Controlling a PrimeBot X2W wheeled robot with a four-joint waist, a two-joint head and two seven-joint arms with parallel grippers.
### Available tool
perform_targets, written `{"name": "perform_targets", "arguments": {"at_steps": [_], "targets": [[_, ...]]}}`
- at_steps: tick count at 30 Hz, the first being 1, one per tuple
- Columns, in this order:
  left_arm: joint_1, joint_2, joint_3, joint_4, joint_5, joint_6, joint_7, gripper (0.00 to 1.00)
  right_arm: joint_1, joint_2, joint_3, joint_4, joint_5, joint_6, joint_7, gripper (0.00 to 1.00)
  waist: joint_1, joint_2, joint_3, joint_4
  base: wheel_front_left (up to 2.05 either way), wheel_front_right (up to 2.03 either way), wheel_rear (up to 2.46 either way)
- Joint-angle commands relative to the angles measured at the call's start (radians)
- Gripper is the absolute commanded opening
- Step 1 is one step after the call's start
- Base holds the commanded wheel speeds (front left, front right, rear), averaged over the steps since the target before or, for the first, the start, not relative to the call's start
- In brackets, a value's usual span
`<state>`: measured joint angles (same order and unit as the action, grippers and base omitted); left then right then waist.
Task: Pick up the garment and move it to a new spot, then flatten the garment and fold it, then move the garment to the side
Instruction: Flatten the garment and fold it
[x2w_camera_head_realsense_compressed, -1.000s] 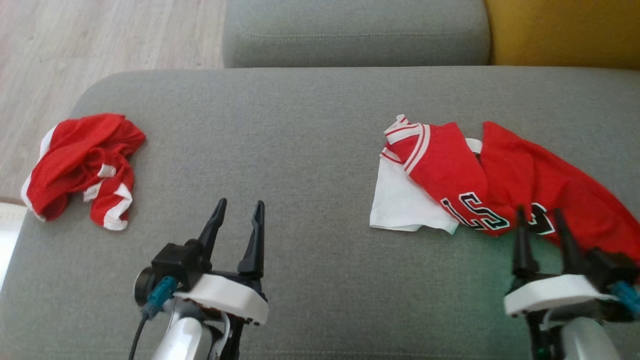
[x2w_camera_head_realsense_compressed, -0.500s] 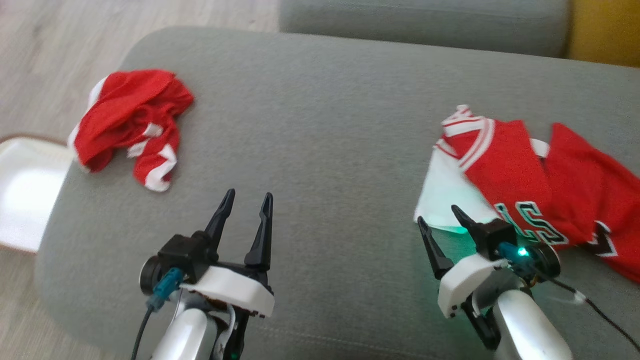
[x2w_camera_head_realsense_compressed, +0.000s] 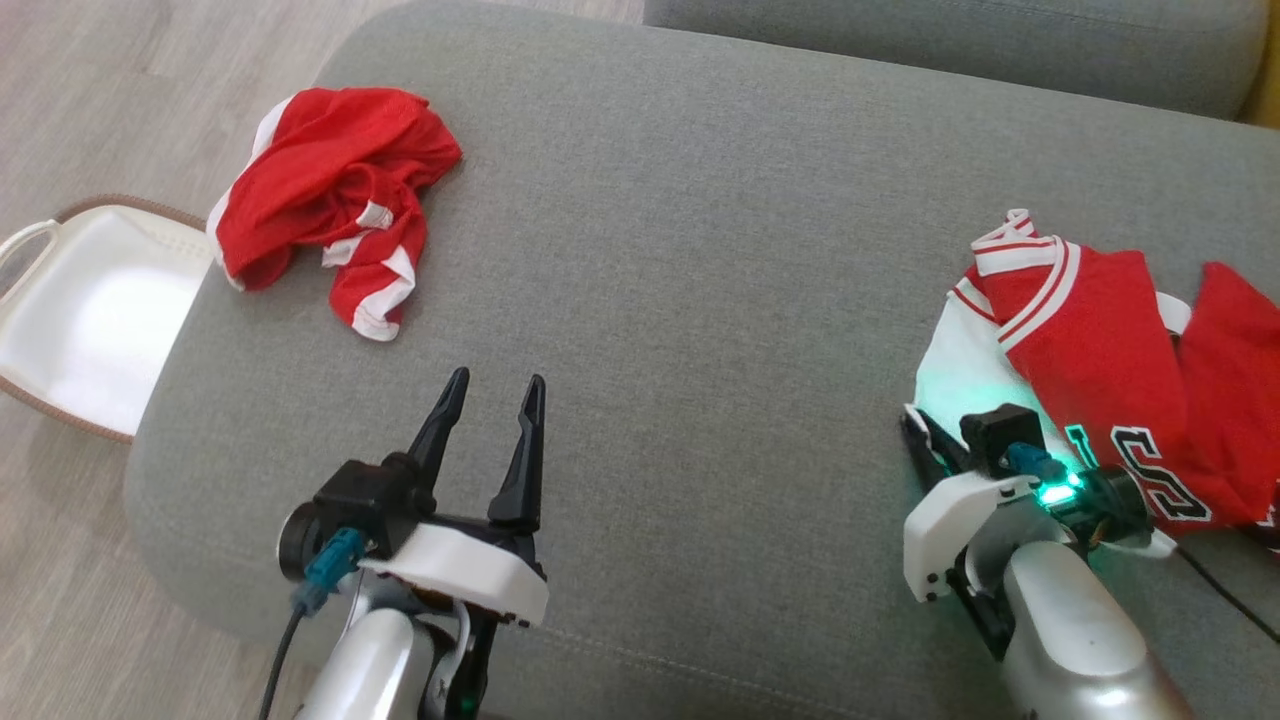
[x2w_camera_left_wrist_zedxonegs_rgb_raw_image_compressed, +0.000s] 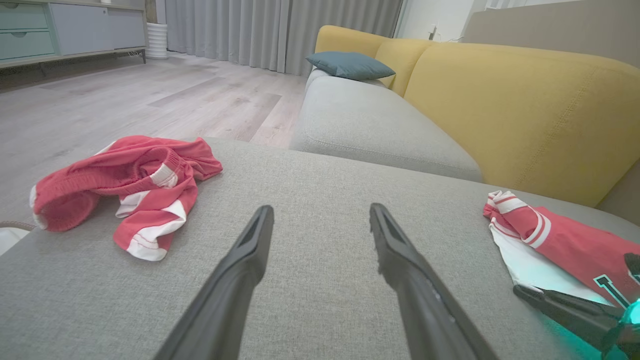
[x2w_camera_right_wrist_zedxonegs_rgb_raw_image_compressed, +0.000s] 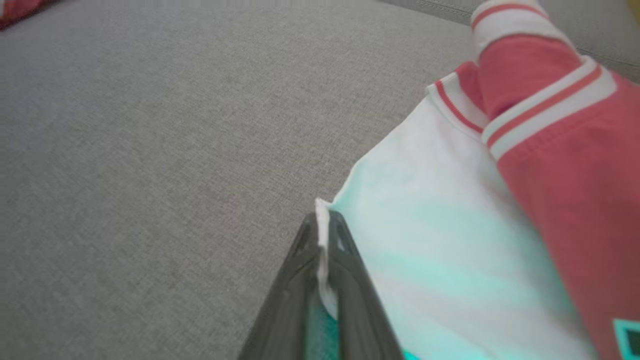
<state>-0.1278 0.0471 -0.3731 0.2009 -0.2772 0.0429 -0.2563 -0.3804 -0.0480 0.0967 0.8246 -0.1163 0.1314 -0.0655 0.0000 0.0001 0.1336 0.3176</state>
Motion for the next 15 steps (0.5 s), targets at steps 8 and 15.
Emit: {"name": "perform_targets", "arguments": {"at_steps": [8,15], "targets": [[-0.048,0.003,0.03,-0.024,-0.005,-0.001,-0.006,1.0,-0.072,-0.002,0.211,-0.077,0.218,-0.001,-0.13,0.0,0.0,-0.0001,-0.023,-0.035,0.0,0.0,0.0],[-0.038,0.003,0.023,-0.018,-0.005,-0.001,-0.006,1.0,-0.077,-0.002,0.412,-0.222,0.407,-0.001,-0.134,0.0,0.0,-0.0001,-0.047,-0.057,0.0,0.0,0.0]]}}
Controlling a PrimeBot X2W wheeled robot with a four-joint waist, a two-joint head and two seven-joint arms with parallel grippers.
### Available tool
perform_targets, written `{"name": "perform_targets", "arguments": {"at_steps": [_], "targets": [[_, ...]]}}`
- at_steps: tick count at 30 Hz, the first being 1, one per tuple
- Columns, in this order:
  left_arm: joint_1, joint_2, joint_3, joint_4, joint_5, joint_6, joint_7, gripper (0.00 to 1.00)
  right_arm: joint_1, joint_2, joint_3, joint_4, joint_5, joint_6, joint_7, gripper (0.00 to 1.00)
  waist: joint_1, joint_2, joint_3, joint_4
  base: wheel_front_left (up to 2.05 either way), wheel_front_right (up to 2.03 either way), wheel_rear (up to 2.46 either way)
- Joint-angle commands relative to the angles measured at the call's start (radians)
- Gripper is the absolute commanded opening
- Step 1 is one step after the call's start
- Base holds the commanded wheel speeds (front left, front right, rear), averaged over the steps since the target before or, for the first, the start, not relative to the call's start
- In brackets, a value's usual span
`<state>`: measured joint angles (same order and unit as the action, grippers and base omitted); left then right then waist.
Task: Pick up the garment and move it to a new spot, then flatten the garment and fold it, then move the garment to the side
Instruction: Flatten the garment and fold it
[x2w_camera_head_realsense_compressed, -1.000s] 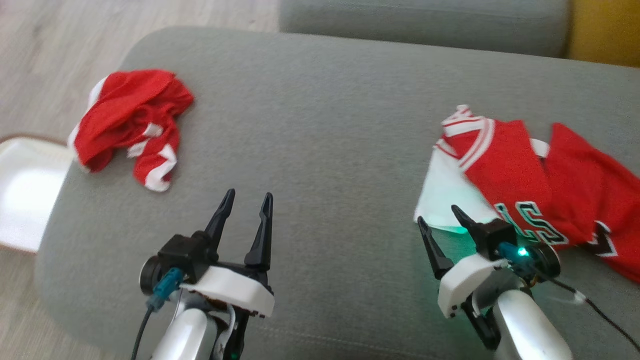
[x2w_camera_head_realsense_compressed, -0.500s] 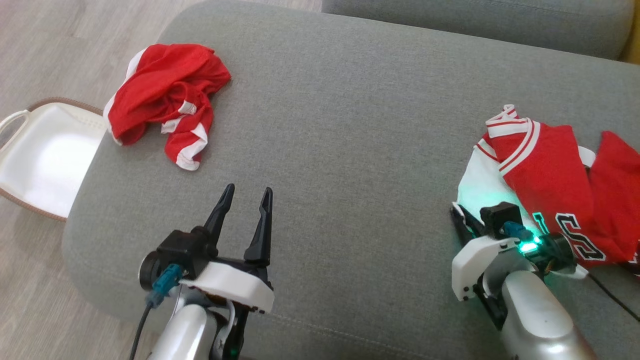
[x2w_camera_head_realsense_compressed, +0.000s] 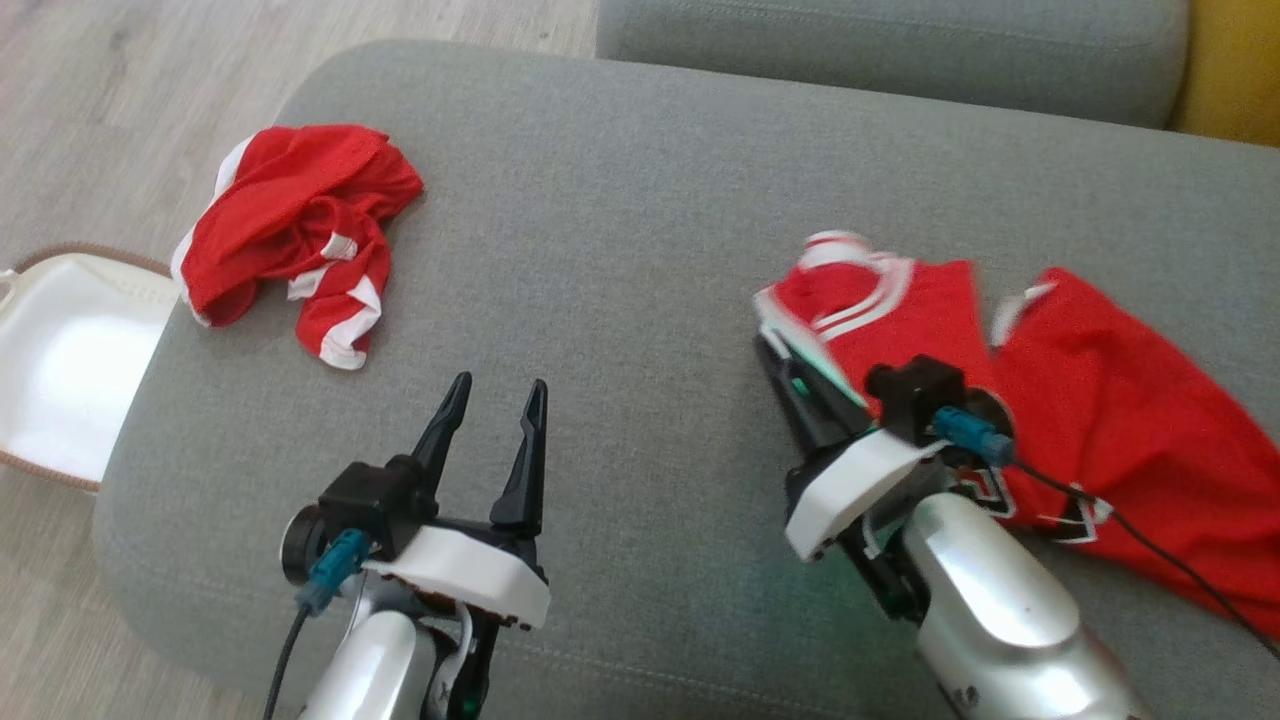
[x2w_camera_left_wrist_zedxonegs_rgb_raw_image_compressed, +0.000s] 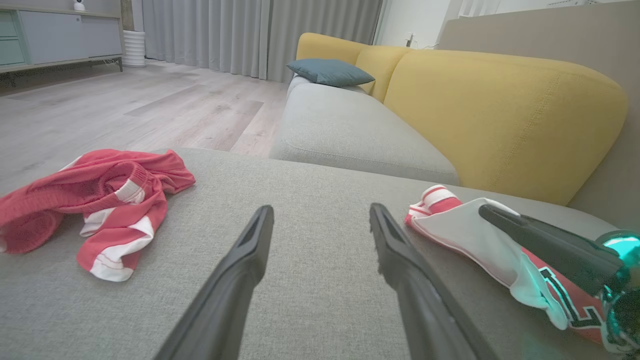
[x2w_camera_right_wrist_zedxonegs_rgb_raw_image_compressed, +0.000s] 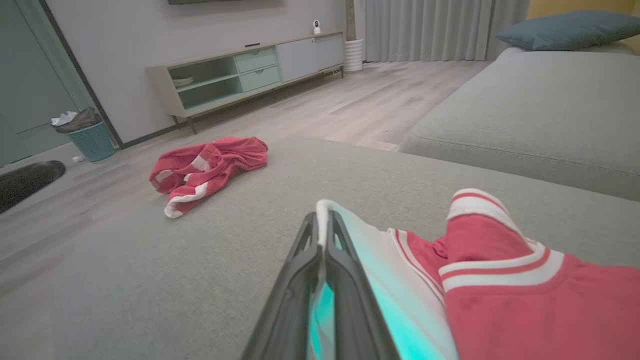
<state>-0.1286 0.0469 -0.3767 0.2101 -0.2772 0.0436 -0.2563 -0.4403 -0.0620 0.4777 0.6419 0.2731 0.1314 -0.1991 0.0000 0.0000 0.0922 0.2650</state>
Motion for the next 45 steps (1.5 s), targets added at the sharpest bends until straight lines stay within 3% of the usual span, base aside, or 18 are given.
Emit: {"name": "perform_targets", "arguments": {"at_steps": [1,3,4,5,10,18,25,33,40,45], "targets": [[-0.036,0.003,0.026,-0.026,-0.006,-0.001,-0.006,1.0,-0.011,0.012,0.049,-0.05,0.035,-0.001,0.009,0.0,0.0,0.0,-0.009,-0.007,0.0,0.0,0.0],[-0.031,0.003,0.025,-0.024,-0.006,0.001,-0.006,1.0,0.01,0.012,0.086,-0.05,0.061,-0.001,0.043,0.0,0.0,0.0,-0.017,-0.012,0.0,0.0,0.0],[-0.03,0.003,0.025,-0.023,-0.006,0.001,-0.006,1.0,0.017,0.012,0.102,-0.041,0.059,-0.001,0.057,0.32,0.0,0.0,-0.019,-0.013,0.0,0.0,0.0],[-0.029,0.003,0.024,-0.022,-0.006,0.001,-0.006,1.0,0.025,0.012,0.117,-0.036,0.062,-0.001,0.067,1.0,0.0,0.0,-0.021,-0.015,0.0,0.0,0.0],[-0.024,0.003,0.025,-0.021,-0.007,0.002,-0.006,1.0,0.045,0.012,0.15,-0.038,0.103,-0.001,0.074,1.0,0.0,0.0,-0.033,-0.024,0.0,0.0,0.0],[-0.003,0.003,0.033,-0.03,-0.008,0.009,-0.006,1.0,0.062,0.012,-0.037,-0.084,0.068,-0.001,0.009,1.0,0.0,0.0,-0.077,-0.074,0.0,0.0,0.0],[0.014,0.003,0.034,-0.049,-0.01,0.015,-0.006,1.0,0.187,0.012,-0.249,-0.188,-0.01,-0.001,-0.012,1.0,0.0,0.0,-0.096,-0.127,0.0,0.0,0.0],[0.018,0.003,0.031,-0.051,-0.005,0.009,-0.006,1.0,0.315,0.012,-0.341,-0.292,-0.017,-0.001,-0.012,1.0,0.0,0.0,-0.085,-0.173,0.0,0.0,0.0],[-0.006,0.003,0.015,-0.052,-0.007,0.002,-0.006,1.0,0.274,0.012,-0.353,-0.343,-0.004,-0.001,0.044,1.0,0.0,0.0,-0.04,-0.149,0.0,0.0,0.0],[-0.027,0.003,0.007,-0.046,-0.01,-0.002,-0.006,1.0,0.177,0.012,-0.345,-0.278,0.075,-0.001,0.199,1.0,0.0,0.0,0.004,-0.1,0.0,0.0,0.0]]}}
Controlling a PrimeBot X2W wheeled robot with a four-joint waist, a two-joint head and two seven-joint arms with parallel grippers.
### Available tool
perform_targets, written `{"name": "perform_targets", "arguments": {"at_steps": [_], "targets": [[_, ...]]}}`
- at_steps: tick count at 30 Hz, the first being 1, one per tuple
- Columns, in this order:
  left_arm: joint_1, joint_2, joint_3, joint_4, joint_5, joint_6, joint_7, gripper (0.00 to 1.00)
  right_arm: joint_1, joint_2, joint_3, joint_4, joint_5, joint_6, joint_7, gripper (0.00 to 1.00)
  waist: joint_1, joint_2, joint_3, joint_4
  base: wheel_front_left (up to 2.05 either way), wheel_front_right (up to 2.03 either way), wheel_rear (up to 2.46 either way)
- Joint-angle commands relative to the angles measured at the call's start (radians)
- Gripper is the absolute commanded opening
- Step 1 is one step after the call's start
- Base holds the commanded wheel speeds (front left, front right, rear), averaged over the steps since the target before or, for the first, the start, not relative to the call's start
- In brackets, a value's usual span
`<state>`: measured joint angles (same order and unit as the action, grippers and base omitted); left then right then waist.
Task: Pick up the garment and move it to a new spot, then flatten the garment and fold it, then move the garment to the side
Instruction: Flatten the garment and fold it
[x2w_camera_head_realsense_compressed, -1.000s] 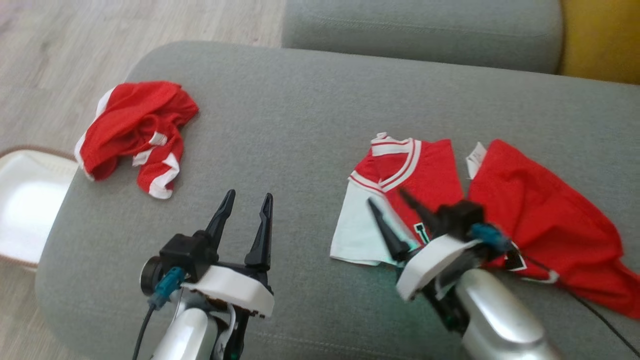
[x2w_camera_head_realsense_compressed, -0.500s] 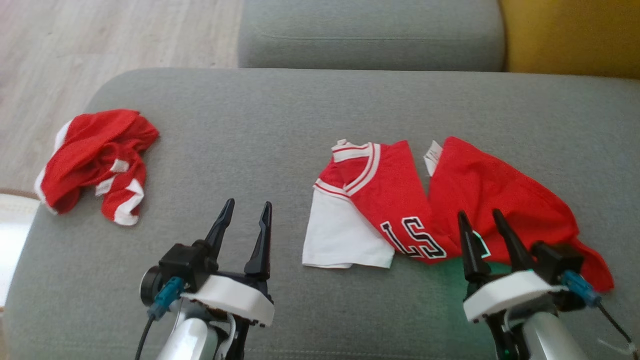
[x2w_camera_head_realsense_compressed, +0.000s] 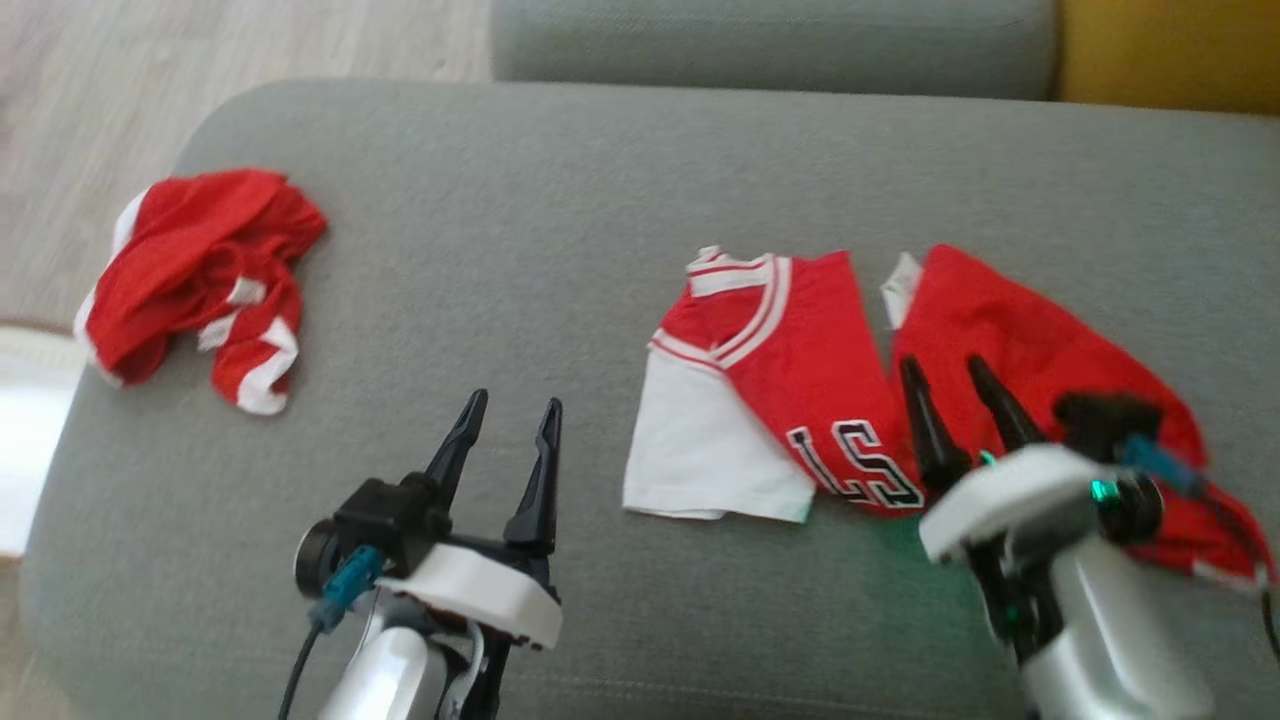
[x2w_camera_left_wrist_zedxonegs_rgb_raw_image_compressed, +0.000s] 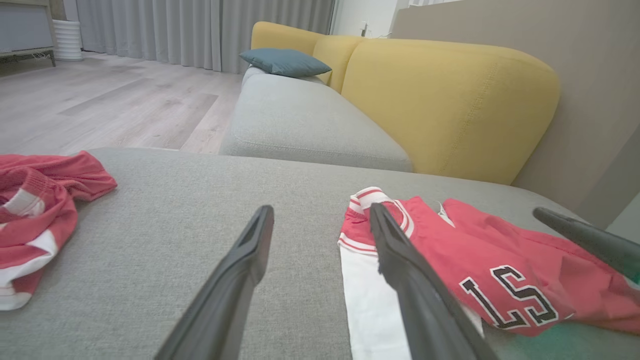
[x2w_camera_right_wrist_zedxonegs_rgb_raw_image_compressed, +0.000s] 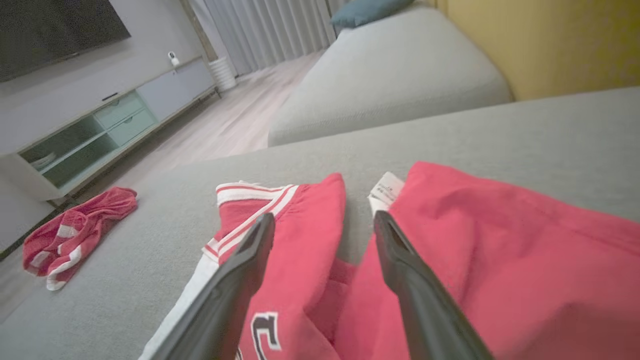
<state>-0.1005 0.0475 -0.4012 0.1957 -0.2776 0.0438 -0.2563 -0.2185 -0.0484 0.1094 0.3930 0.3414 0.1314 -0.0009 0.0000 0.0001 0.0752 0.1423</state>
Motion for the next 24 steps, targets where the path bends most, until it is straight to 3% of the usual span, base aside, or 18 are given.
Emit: {"name": "perform_targets", "arguments": {"at_steps": [1,8,19,20,21,24], "targets": [[-0.06,0.003,0.03,-0.031,-0.011,-0.002,-0.006,1.0,-0.068,-0.002,0.025,-0.01,0.022,-0.001,0.034,1.0,0.0,-0.0001,0.029,0.034,0.0,0.0,0.0],[-0.079,0.003,0.023,-0.026,-0.017,-0.002,-0.006,1.0,-0.212,-0.003,-0.049,0.174,0.1,-0.001,0.218,1.0,0.0,-0.0001,0.074,0.104,0.0,0.0,0.0],[-0.099,0.003,0.012,-0.032,-0.029,0.0,-0.006,1.0,-0.332,-0.004,-0.132,0.353,0.102,-0.001,0.299,1.0,0.0,-0.0001,0.109,0.155,0.0,0.0,0.0],[-0.1,0.003,0.011,-0.033,-0.029,0.001,-0.006,1.0,-0.341,-0.004,-0.131,0.36,0.103,-0.001,0.299,0.31,0.0,-0.0001,0.112,0.156,0.0,0.0,0.0],[-0.101,0.003,0.009,-0.034,-0.03,0.001,-0.006,1.0,-0.351,-0.004,-0.126,0.362,0.101,-0.001,0.294,0.0,0.0,-0.0001,0.114,0.157,0.0,0.0,0.0],[-0.103,0.003,0.006,-0.033,-0.031,0.004,-0.006,1.0,-0.378,-0.012,-0.114,0.357,0.099,-0.001,0.275,0.0,0.0,-0.0001,0.115,0.156,0.0,0.0,0.0]]}}
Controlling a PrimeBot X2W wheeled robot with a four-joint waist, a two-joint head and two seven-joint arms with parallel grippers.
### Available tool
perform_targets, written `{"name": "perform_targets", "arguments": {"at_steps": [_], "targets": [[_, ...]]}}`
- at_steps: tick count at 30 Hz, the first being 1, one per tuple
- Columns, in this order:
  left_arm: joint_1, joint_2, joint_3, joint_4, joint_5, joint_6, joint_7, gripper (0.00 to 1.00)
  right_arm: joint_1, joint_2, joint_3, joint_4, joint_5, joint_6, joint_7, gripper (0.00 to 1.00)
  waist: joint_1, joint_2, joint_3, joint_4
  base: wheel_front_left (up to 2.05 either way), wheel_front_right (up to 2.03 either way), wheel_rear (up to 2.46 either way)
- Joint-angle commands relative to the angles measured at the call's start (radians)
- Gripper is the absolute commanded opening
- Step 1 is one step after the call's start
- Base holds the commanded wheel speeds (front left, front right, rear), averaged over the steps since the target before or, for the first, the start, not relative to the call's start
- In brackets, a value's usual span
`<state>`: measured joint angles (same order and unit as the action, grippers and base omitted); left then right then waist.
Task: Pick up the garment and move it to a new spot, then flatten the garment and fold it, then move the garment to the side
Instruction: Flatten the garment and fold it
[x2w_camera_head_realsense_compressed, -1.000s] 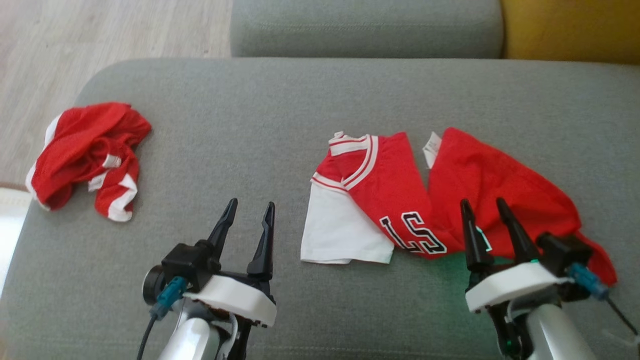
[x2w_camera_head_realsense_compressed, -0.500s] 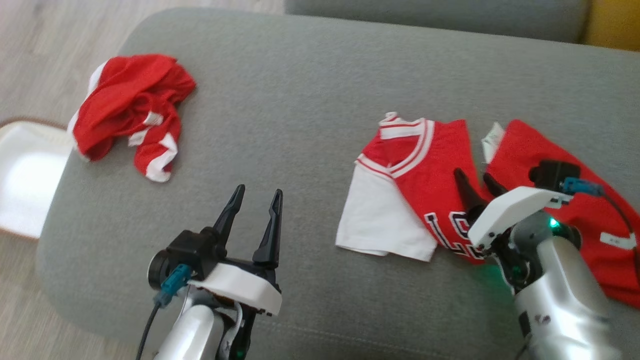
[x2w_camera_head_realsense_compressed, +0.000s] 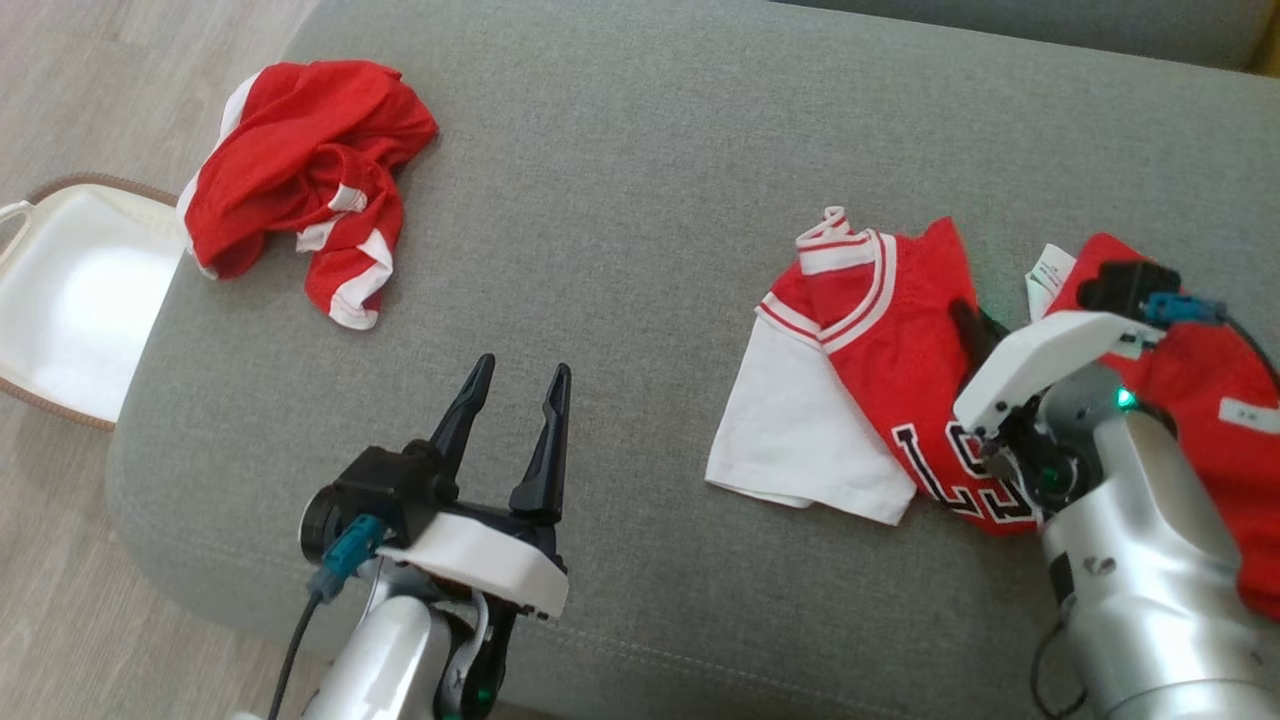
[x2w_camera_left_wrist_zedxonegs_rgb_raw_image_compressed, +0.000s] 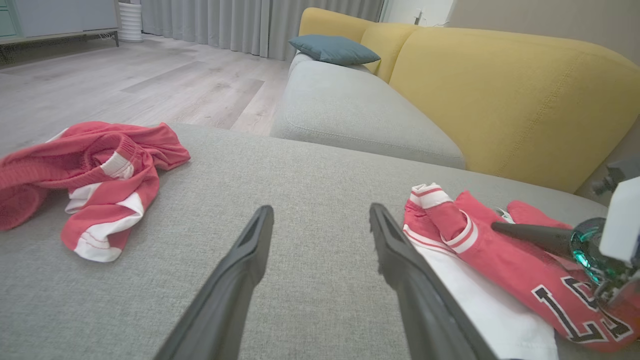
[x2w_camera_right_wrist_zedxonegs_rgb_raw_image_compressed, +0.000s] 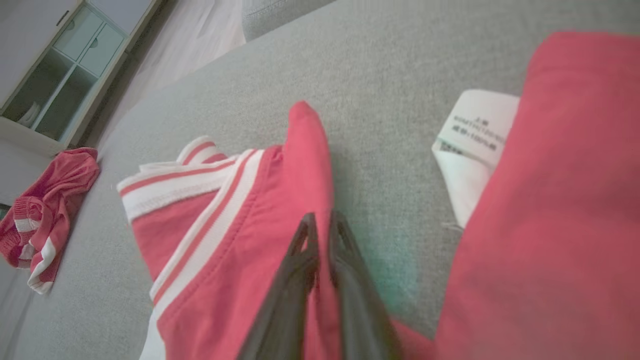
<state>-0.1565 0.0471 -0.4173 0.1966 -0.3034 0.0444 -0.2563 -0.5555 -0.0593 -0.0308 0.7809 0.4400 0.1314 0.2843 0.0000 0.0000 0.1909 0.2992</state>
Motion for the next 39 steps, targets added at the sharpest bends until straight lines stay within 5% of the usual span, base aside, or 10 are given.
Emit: {"name": "perform_targets", "arguments": {"at_steps": [1,16,26,27,28,29,39], "targets": [[-0.047,0.003,0.022,-0.033,-0.006,0.005,-0.006,1.0,-0.05,-0.006,0.03,-0.034,-0.002,-0.001,-0.017,0.0,0.0,0.0,-0.002,-0.002,0.0,0.0,0.0],[-0.053,0.003,-0.006,-0.03,-0.023,0.004,-0.006,1.0,-0.209,-0.199,0.12,-0.091,-0.179,-0.001,-0.056,0.0,0.0,0.0,-0.015,0.012,0.0,0.0,0.0],[-0.088,0.003,-0.033,-0.045,-0.044,0.004,-0.006,1.0,-0.438,-0.362,0.23,0.042,-0.419,-0.001,-0.151,0.0,0.0,0.0,0.053,0.067,0.0,0.0,0.0],[-0.092,0.003,-0.034,-0.047,-0.046,0.005,-0.006,1.0,-0.46,-0.37,0.219,0.059,-0.45,-0.001,-0.176,0.05,0.0,0.0,0.059,0.07,0.0,0.0,0.0],[-0.095,0.003,-0.034,-0.048,-0.048,0.006,-0.006,1.0,-0.478,-0.377,0.208,0.076,-0.486,-0.001,-0.2,0.45,0.0,0.0,0.064,0.071,0.0,0.0,0.0],[-0.097,0.003,-0.034,-0.049,-0.049,0.008,-0.006,1.0,-0.493,-0.376,0.193,0.094,-0.517,-0.001,-0.222,1.0,0.0,0.0,0.069,0.071,0.0,0.0,0.0],[-0.095,0.003,0.0,-0.038,-0.033,0.011,-0.006,1.0,-0.472,-0.255,0.061,0.217,-0.676,-0.001,-0.393,1.0,0.0,0.0,0.02,-0.027,0.0,0.0,0.0]]}}
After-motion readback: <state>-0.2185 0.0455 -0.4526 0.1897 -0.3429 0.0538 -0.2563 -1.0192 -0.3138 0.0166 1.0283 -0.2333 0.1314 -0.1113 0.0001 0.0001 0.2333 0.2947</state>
